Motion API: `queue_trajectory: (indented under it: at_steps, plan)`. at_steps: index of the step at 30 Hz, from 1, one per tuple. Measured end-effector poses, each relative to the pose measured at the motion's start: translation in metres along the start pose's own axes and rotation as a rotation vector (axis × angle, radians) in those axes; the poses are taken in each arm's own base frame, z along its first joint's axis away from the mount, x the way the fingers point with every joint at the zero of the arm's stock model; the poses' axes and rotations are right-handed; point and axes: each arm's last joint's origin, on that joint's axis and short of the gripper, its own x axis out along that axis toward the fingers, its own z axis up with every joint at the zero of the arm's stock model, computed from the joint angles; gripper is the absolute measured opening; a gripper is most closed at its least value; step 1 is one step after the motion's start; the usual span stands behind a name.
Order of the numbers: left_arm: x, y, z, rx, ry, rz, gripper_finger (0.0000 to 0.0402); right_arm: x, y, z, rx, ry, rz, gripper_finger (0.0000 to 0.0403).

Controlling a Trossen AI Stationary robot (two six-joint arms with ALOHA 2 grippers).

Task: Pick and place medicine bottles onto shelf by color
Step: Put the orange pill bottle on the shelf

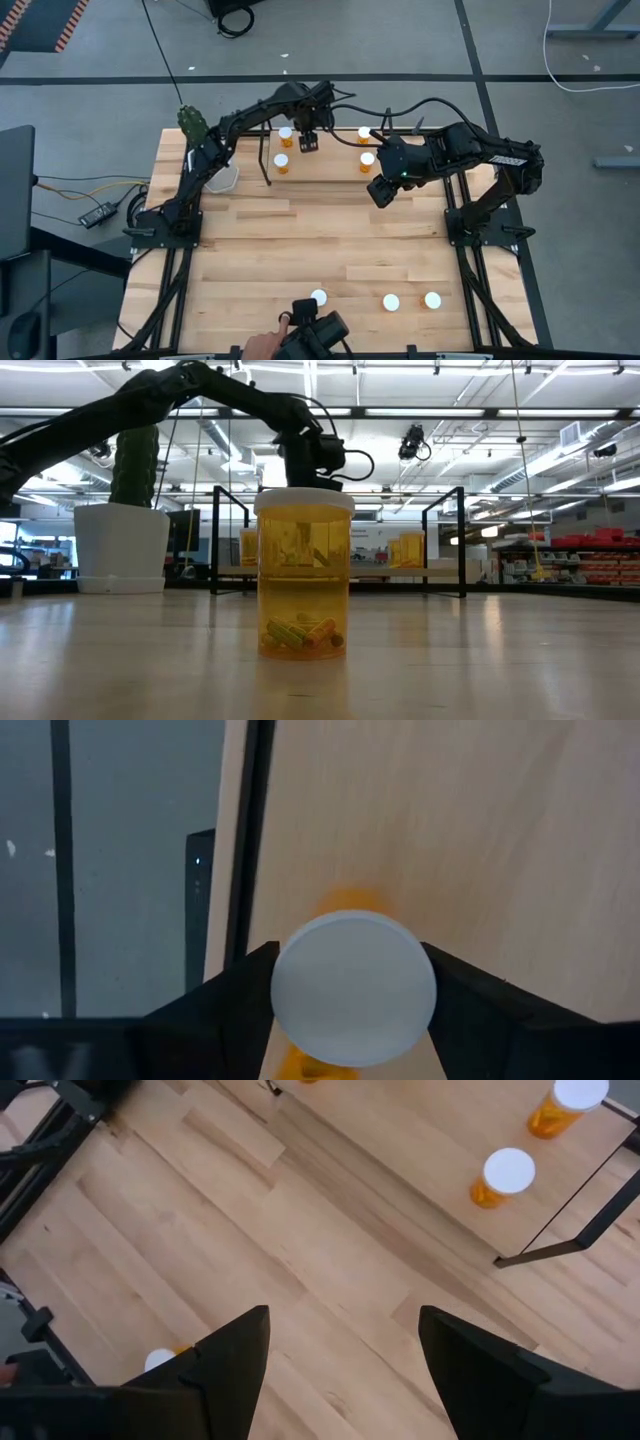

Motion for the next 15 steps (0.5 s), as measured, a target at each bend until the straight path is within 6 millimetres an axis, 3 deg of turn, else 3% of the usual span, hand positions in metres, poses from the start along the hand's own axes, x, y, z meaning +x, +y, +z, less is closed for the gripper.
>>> queue_trajectory:
  at_steps: [15]
  plan:
    - [0.0073,-0.0001,-0.0035,0.022,0.023,-0.011,0.0228,0.0001,0.0001,0.0,-0.006,0.0,0.0,0.0264]
